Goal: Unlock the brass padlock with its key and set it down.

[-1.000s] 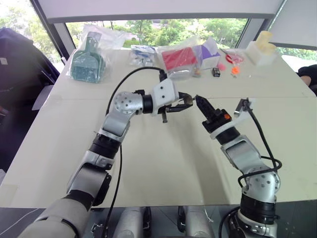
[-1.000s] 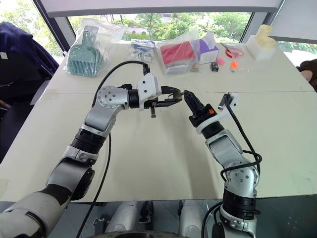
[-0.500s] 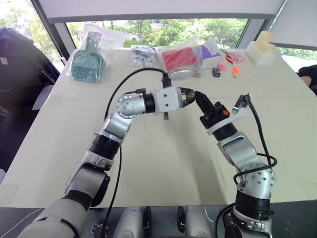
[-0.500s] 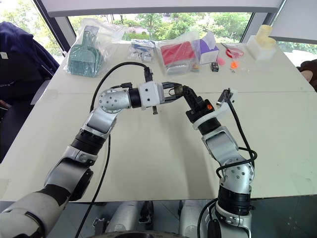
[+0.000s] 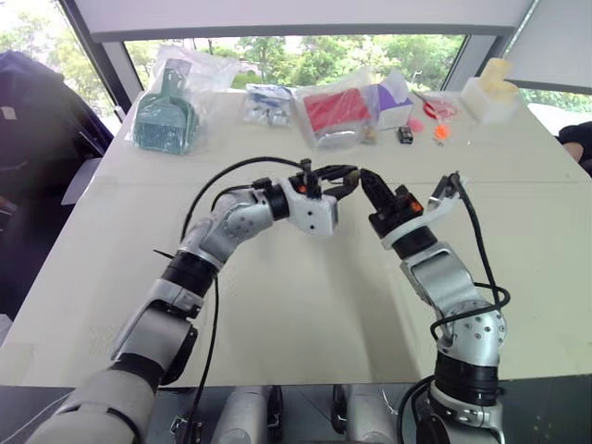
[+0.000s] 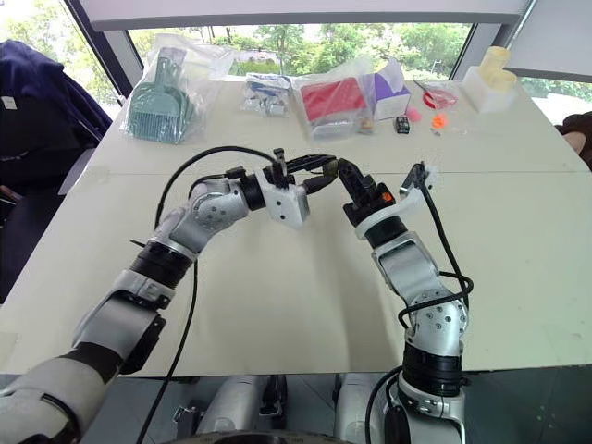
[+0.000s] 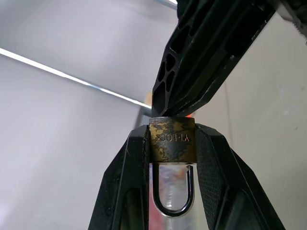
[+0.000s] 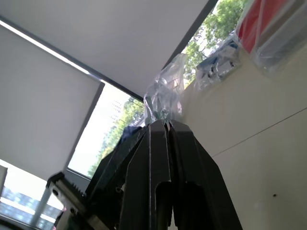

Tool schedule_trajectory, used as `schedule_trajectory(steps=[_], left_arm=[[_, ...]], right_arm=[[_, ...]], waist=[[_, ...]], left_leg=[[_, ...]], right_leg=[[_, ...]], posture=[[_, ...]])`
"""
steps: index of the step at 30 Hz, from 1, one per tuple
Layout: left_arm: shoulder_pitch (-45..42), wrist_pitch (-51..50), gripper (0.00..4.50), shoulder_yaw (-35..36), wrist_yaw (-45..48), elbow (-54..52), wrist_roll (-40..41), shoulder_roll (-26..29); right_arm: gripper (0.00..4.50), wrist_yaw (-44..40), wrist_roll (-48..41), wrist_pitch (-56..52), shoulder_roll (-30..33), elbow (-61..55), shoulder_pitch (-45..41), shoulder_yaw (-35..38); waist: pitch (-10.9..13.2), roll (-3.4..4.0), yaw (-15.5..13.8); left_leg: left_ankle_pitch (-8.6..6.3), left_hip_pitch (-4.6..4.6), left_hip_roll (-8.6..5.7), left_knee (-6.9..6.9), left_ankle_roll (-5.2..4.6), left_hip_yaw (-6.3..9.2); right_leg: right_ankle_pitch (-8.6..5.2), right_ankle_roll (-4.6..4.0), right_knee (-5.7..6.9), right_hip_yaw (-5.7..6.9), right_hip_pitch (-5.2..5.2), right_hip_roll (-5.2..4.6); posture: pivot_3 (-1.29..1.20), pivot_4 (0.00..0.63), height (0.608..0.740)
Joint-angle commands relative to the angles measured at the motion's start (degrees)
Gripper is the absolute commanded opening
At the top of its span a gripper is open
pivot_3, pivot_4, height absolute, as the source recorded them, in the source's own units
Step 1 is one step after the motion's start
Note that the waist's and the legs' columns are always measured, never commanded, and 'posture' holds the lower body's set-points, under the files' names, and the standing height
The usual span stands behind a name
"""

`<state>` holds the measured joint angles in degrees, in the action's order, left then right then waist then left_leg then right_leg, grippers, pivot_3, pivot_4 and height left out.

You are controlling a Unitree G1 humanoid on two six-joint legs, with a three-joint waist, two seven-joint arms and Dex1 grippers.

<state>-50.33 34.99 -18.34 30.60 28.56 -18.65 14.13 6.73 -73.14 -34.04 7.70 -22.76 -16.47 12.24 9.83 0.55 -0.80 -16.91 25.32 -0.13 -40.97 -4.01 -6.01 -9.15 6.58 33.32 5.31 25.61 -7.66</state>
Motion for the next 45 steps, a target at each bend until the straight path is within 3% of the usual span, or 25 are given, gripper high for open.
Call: schedule_trajectory(steps=[1,7,12,24,28,33,39,40,45], left_arm=[[-3.9,-6.2,0.76,2.7,8.6,-0.9,10.6,-0.2],[-5.2,-9.6,0.76,2.1,19.2,-1.9,17.3,0.5],[-4.6,-10.0,0.76,2.0,22.1,-5.4,20.1,-0.1],[-3.1,-6.9,0.76,0.4,22.3,-10.8,18.9,-0.3],[-3.3,-6.8,0.76,0.4,22.2,-10.7,18.8,-0.4],[-3.7,-6.7,0.76,0.5,21.9,-10.5,18.7,-0.5],[-4.5,-6.5,0.76,0.5,22.4,-9.3,18.1,-0.1],[-4.6,-7.5,1.79,0.6,22.9,-9.1,18.6,0.0],[-4.4,-13.9,3.58,1.9,24.7,-9.4,21.4,0.6]], right_arm=[[1.37,-7.6,0.2,-0.9,4.8,-4.6,1.6,0.8],[4.45,-15.2,-0.7,-4.7,17.9,-6.0,2.1,3.5],[4.45,-17.3,-2.1,-6.6,21.7,-5.7,2.9,4.3],[4.45,-15.7,-5.9,-5.9,19.4,-4.3,2.4,5.3],[2.66,-15.5,-6.3,-6.4,19.5,-4.9,2.8,4.8],[0.03,-15.7,-6.8,-7.5,20.5,-5.4,3.3,3.9],[0.03,-16.8,-5.4,-8.6,22.1,-5.0,4.0,3.2],[0.0,-17.0,-5.1,-8.5,22.1,-4.7,4.0,3.2],[0.0,-17.4,-3.6,-8.0,21.9,-3.7,4.1,3.8]], waist=[[0.0,0.0,0.3],[0.0,0.03,0.4],[0.0,0.03,0.0],[0.0,0.03,0.0],[0.0,0.03,0.0],[0.0,0.03,0.0],[0.0,0.03,0.0],[0.0,0.03,0.1],[0.0,0.03,0.0]], left_leg=[[-0.01,0.0,0.0,0.0,-0.01,-0.02],[-0.06,-0.06,0.05,0.03,-0.1,-0.03],[-0.06,-0.05,0.05,0.0,-0.1,-0.01],[-0.07,-0.05,0.04,-0.03,-0.12,0.0],[-0.07,-0.05,0.03,-0.03,-0.12,0.0],[-0.07,-0.05,0.04,-0.03,-0.12,0.01],[-0.07,-0.05,0.03,-0.04,-0.13,0.01],[-0.07,-0.05,0.03,-0.04,-0.12,0.01],[-0.07,-0.06,0.03,-0.04,-0.12,0.01]], right_leg=[[0.0,0.0,-0.03,0.0,0.0,0.0],[0.0,0.02,-0.02,0.0,0.01,0.02],[0.0,0.01,-0.03,0.0,0.0,0.0],[0.0,0.0,-0.08,0.0,-0.06,-0.01],[0.0,0.0,-0.08,0.0,-0.06,-0.01],[0.0,0.0,-0.08,0.0,-0.07,-0.01],[0.0,0.0,-0.09,0.0,-0.07,-0.01],[0.0,0.0,-0.09,0.0,-0.07,-0.01],[0.0,0.0,-0.09,0.0,-0.08,-0.01]], posture=[[0.0,0.15,0.735],[0.0,0.15,0.735],[0.0,0.15,0.735],[0.0,0.15,0.735],[0.0,0.15,0.735],[0.0,0.15,0.735],[0.0,0.15,0.735],[0.0,0.15,0.735],[0.0,0.15,0.735]])
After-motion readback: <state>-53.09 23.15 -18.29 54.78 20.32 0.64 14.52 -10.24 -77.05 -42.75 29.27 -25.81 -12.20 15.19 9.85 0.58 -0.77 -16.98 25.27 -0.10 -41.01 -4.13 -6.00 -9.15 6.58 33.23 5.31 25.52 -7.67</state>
